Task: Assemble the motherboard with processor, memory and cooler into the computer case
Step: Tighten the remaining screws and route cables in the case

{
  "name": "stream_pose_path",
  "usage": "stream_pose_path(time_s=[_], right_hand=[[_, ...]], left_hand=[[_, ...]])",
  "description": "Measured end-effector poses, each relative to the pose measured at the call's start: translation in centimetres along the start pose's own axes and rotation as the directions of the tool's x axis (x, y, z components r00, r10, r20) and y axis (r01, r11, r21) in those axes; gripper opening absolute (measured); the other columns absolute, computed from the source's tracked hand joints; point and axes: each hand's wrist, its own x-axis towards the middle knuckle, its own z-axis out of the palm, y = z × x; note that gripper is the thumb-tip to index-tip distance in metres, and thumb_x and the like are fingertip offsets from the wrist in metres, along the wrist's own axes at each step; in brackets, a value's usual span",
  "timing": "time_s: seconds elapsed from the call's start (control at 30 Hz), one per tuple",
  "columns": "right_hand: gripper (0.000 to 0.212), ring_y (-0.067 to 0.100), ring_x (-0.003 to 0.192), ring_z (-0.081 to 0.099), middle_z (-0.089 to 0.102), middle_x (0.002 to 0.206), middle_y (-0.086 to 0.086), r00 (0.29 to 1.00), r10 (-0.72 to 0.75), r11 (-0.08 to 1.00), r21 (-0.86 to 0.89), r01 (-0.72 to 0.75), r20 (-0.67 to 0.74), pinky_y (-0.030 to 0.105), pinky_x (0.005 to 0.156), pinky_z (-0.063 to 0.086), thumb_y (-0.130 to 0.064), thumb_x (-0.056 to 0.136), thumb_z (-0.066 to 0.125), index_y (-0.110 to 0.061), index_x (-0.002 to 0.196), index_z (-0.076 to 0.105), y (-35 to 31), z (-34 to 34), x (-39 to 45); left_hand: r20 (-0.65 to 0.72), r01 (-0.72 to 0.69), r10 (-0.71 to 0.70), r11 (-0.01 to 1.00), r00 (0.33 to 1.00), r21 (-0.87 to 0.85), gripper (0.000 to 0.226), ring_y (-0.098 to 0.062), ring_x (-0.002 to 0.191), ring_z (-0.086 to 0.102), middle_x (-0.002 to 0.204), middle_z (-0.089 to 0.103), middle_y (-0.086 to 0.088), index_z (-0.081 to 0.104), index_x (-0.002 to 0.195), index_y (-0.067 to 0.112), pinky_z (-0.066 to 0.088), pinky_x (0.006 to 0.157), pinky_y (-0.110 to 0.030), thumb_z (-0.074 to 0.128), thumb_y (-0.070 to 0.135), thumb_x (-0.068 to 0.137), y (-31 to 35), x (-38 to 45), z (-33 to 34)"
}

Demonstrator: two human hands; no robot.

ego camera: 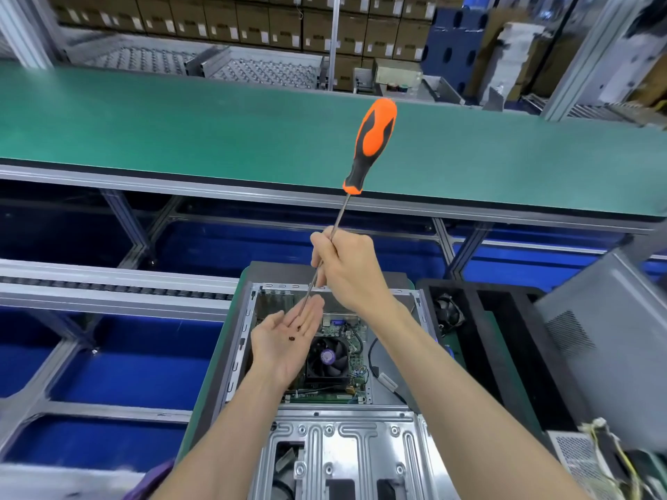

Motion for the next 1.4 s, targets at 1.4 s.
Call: stream_pose_path(time_s=[1.4], right_hand=[[0.043,0.02,0.051,0.057,0.056,0.048,-0.002,0.999,-0.01,0.998,0.065,0.008,0.03,0.04,0.067,0.051,-0.016,0.103,0.049,-0.003,0.063,0.058,0.5,1.2,-1.3]], left_hand=[[-0.052,-0.055,0.055,0.998,0.997,-0.014,0.047,-0.044,0.116,0.062,0.129,0.059,-0.032,0.055,0.124,-0.02,0.058,0.085,-0.05,0.037,0.004,0.087,0.3,-0.8,0.5]])
